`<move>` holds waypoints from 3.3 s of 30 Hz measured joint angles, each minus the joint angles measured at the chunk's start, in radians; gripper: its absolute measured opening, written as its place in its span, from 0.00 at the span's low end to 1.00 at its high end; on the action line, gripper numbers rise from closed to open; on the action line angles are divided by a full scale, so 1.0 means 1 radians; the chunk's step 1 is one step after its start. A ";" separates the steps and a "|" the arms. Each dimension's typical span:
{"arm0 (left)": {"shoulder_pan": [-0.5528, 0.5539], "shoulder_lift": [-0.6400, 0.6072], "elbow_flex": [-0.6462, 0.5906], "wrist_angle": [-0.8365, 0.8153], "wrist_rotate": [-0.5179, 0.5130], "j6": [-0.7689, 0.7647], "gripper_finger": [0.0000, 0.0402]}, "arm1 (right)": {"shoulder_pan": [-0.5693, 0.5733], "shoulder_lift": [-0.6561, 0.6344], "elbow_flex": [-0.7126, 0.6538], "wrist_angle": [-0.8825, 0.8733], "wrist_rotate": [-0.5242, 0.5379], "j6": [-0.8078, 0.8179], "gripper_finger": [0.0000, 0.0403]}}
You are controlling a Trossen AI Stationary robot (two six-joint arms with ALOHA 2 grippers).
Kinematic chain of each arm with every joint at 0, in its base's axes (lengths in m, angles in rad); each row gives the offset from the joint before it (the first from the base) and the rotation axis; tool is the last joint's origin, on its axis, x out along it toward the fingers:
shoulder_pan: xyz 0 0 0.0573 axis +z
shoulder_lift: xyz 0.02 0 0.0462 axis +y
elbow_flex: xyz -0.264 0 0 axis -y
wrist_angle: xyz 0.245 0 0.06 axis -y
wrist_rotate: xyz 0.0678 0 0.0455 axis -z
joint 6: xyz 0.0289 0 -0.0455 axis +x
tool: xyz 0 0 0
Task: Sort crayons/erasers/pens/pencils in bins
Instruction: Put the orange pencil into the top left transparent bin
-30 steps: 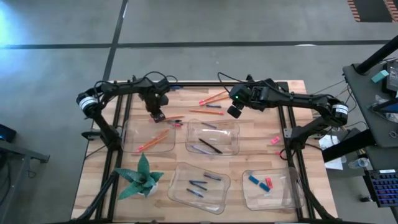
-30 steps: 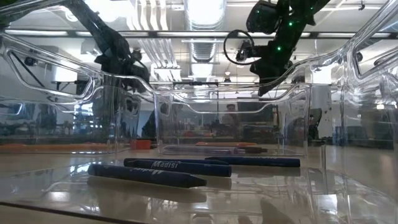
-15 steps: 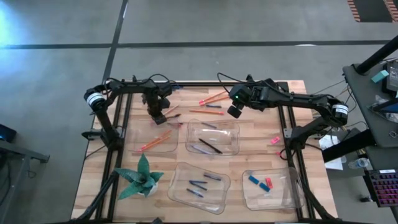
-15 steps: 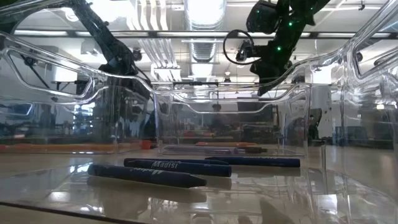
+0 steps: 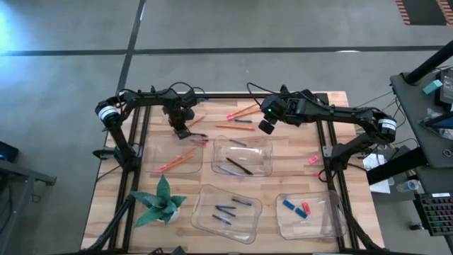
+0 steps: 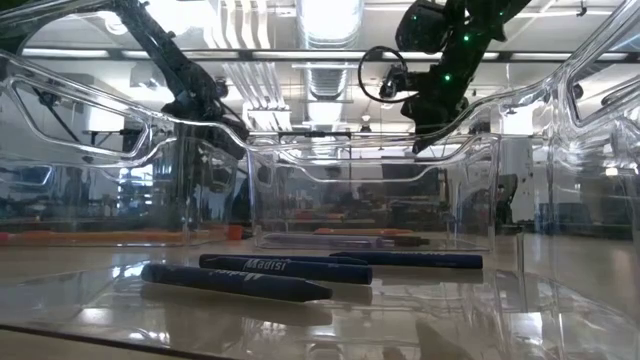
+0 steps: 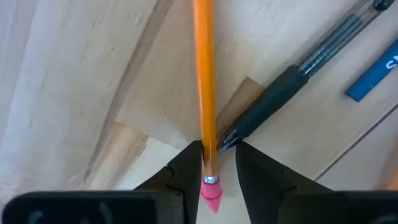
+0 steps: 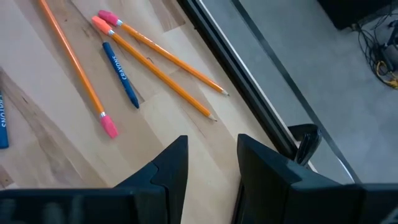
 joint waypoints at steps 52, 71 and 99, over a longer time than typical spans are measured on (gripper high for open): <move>-0.001 0.025 0.009 0.240 -0.032 -0.030 0.03 | 0.000 0.000 0.000 -0.008 0.000 -0.008 0.32; -0.017 -0.230 0.050 0.399 -0.041 -0.029 0.03 | 0.000 0.000 0.000 -0.008 0.000 -0.008 0.32; -0.562 -0.493 -0.026 -0.192 -0.024 -0.569 0.03 | 0.000 0.000 0.000 0.077 0.000 -0.027 0.32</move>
